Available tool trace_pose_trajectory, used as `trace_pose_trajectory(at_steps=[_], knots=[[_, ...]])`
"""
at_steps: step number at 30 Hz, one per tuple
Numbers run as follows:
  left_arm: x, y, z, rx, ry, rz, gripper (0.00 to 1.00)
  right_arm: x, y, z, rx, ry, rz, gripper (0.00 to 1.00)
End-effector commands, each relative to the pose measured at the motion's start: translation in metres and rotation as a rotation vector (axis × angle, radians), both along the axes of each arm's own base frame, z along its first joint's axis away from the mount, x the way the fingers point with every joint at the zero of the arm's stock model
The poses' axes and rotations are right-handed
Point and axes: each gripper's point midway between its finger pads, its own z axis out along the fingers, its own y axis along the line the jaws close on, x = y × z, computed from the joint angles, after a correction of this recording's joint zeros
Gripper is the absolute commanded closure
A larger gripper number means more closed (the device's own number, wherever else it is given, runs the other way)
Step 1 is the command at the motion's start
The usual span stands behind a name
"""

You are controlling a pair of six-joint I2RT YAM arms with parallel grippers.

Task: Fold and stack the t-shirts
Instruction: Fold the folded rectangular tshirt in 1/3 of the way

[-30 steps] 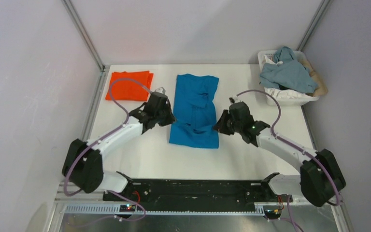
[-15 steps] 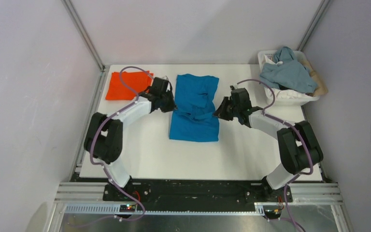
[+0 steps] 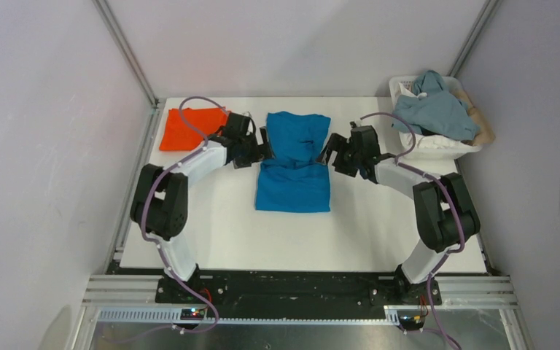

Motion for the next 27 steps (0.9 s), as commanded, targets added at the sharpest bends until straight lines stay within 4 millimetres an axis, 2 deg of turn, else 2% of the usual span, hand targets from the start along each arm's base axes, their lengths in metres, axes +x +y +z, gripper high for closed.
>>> trace_pose_trajectory(at_steps=[1, 2, 3, 4, 5, 6, 7, 8, 9, 10, 11, 12, 13, 14, 17, 18, 19, 20, 23, 24, 25, 27], knots=[[-0.001, 0.014, 0.061, -0.001, -0.163, 0.032, 0.01, -0.001, -0.006, 0.040, -0.080, -0.097, -0.019, 0.03], [-0.006, 0.018, 0.075, -0.007, -0.196, 0.047, 0.00, -0.007, -0.010, 0.043, -0.116, -0.097, -0.032, 0.02], [-0.014, 0.025, 0.067, 0.008, -0.180, 0.073, 0.00, -0.015, -0.004, 0.044, -0.137, -0.107, -0.005, 0.01], [-0.021, 0.028, 0.078, -0.002, -0.204, 0.081, 0.00, -0.023, -0.006, 0.045, -0.158, -0.108, -0.007, 0.01], [-0.032, 0.036, 0.075, 0.003, -0.200, 0.107, 0.00, -0.035, 0.001, 0.039, -0.173, -0.103, 0.024, 0.01], [-0.043, 0.043, 0.060, 0.025, -0.172, 0.121, 0.00, -0.043, 0.010, 0.045, -0.160, -0.123, 0.051, 0.01], [-0.049, 0.046, 0.067, 0.016, -0.190, 0.129, 0.00, -0.051, 0.013, 0.040, -0.152, -0.115, 0.065, 0.00], [-0.060, 0.052, 0.053, 0.034, -0.165, 0.138, 0.00, -0.058, 0.027, 0.042, -0.116, -0.123, 0.113, 0.00], [-0.066, 0.054, 0.058, 0.021, -0.176, 0.151, 0.00, -0.064, 0.033, 0.037, -0.099, -0.109, 0.144, 0.01], [-0.076, 0.057, 0.046, 0.025, -0.151, 0.153, 0.00, -0.070, 0.048, 0.039, -0.057, -0.115, 0.198, 0.01], [-0.081, 0.058, 0.050, 0.006, -0.158, 0.161, 0.00, -0.073, 0.057, 0.033, -0.042, -0.101, 0.226, 0.01], [-0.090, 0.059, 0.040, 0.001, -0.132, 0.160, 0.00, -0.075, 0.074, 0.039, 0.004, -0.137, 0.278, 0.01], [-0.095, 0.059, 0.041, -0.005, -0.137, 0.159, 0.00, -0.072, 0.086, 0.036, 0.033, -0.151, 0.311, 0.01], [-0.101, 0.063, 0.032, 0.006, -0.120, 0.167, 0.00, -0.073, 0.095, 0.035, 0.044, -0.154, 0.333, 0.01], [-0.110, 0.069, 0.023, 0.017, -0.105, 0.189, 0.00, -0.051, 0.114, 0.023, 0.054, -0.158, 0.346, 0.01], [-0.114, 0.069, 0.017, 0.016, -0.086, 0.188, 0.00, -0.040, 0.120, 0.028, 0.058, -0.176, 0.338, 0.01], [-0.115, 0.069, 0.014, 0.015, -0.077, 0.186, 0.00, -0.032, 0.121, 0.011, 0.036, -0.150, 0.329, 0.01], [-0.117, 0.068, 0.008, 0.017, -0.058, 0.183, 0.00, -0.018, 0.126, 0.007, 0.026, -0.154, 0.320, 0.01], [-0.122, 0.070, -0.006, 0.033, -0.017, 0.185, 0.00, 0.015, 0.121, -0.006, -0.026, -0.141, 0.259, 0.00], [-0.124, 0.071, -0.012, 0.039, -0.001, 0.190, 0.00, 0.026, 0.123, -0.001, -0.046, -0.162, 0.258, 0.01], [-0.125, 0.072, -0.014, 0.044, 0.006, 0.195, 0.00, 0.030, 0.119, -0.002, -0.076, -0.160, 0.243, 0.01], [-0.125, 0.072, -0.019, 0.052, 0.018, 0.199, 0.00, 0.037, 0.117, 0.011, -0.096, -0.195, 0.241, 0.01]])
